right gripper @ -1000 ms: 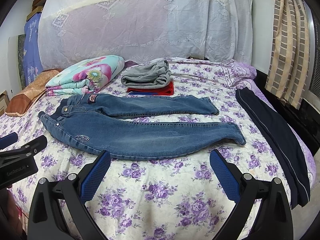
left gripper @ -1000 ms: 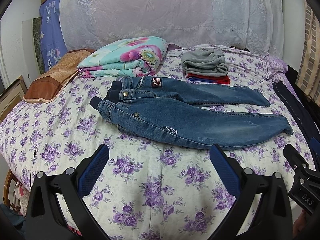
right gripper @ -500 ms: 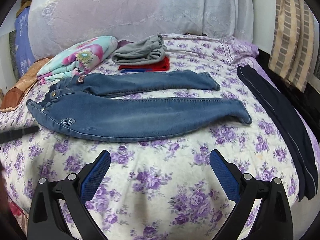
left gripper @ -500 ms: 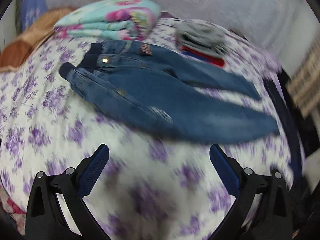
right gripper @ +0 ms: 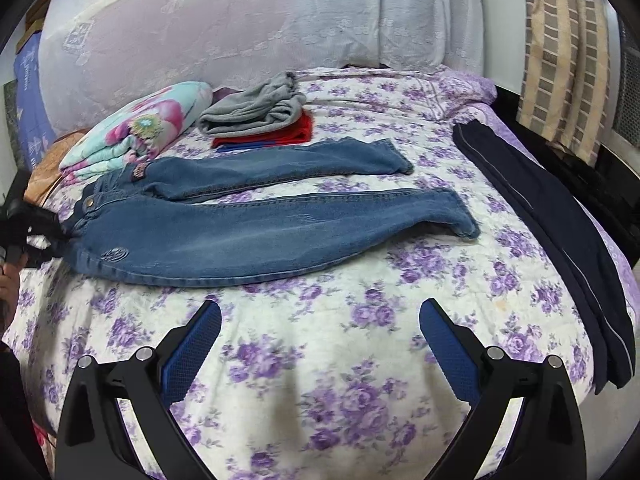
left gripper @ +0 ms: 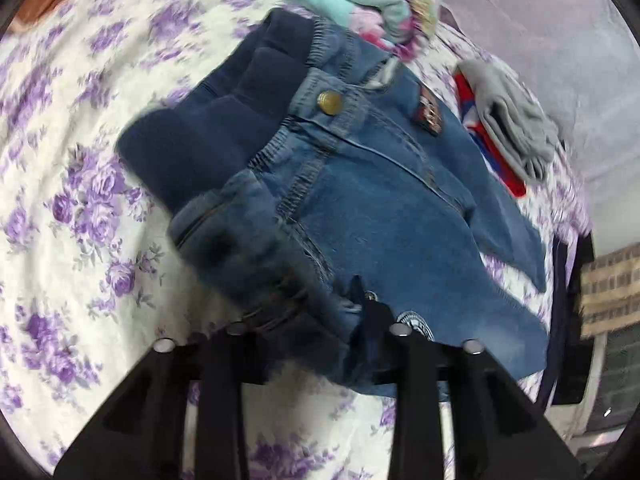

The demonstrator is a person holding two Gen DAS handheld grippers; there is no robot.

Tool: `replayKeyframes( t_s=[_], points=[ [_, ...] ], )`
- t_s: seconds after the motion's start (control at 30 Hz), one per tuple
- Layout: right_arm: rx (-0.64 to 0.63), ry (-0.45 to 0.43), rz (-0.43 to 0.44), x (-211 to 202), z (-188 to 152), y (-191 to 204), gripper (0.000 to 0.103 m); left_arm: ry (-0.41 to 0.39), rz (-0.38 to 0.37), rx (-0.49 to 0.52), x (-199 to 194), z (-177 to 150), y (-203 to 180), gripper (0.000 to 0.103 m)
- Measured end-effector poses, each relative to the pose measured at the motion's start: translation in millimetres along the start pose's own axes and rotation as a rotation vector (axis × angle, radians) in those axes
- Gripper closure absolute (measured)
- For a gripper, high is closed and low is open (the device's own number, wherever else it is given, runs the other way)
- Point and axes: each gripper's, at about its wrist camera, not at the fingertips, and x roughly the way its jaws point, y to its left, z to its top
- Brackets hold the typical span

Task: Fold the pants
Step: 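Grasp the jeans waistband with the left tool while the right tool grasps a leg hem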

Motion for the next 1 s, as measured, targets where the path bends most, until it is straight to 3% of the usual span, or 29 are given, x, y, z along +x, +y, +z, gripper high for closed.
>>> replayKeyframes(
  t_s=[0.13,0.3,0.37,0.47,0.53,0.6,0.67,0.7,0.73,0.87,1.0],
  points=[
    [0.006,-0.005,-0.015,2.5,17.2,-27.7,0.003,-0.095,0.048,0.041,-13.8,-19.9,-3.0,0.085],
    [0.212,0.095,-0.054,31.4,48.9,-113.6,0.003,-0.169,0.091,0.065,-19.6,-46.0,1.3,0.085],
    [0.326,0.135,-0.005,47.7,54.4,-141.1,0.003,-0.174,0.081,0.064,-19.4,-43.2,4.6,0.085],
    [0.554,0.228,0.172,91.5,54.6,-175.7,0.003,-0.168,0.075,0.072,-18.1,-39.9,4.5,0.085],
    [0.613,0.266,0.244,117.9,54.9,-177.0,0.004,-0.163,0.08,0.085,-16.2,-38.7,1.8,0.085],
    [0.639,0.298,0.262,144.6,56.7,-169.4,0.005,-0.157,0.077,0.093,-15.7,-37.3,1.8,0.085],
    [0.647,0.325,0.238,167.9,58.2,-162.1,0.028,-0.149,0.067,0.089,-13.6,-34.3,2.6,0.085],
    [0.661,0.335,0.253,182.2,57.8,-160.0,0.086,-0.142,0.06,0.08,-12.3,-31.4,4.1,0.085],
    [0.68,0.349,0.288,193.4,56.9,-158.0,0.095,-0.138,0.056,0.074,-10.9,-29.6,4.7,0.085],
    [0.567,0.292,0.215,171.6,72.4,-140.5,0.095,-0.147,0.055,0.087,-18.2,-30.4,1.4,0.087],
    [0.511,0.283,0.224,131.1,69.3,-139.7,0.095,-0.149,0.037,0.082,-37.4,-50.7,13.4,0.087]
  ],
)
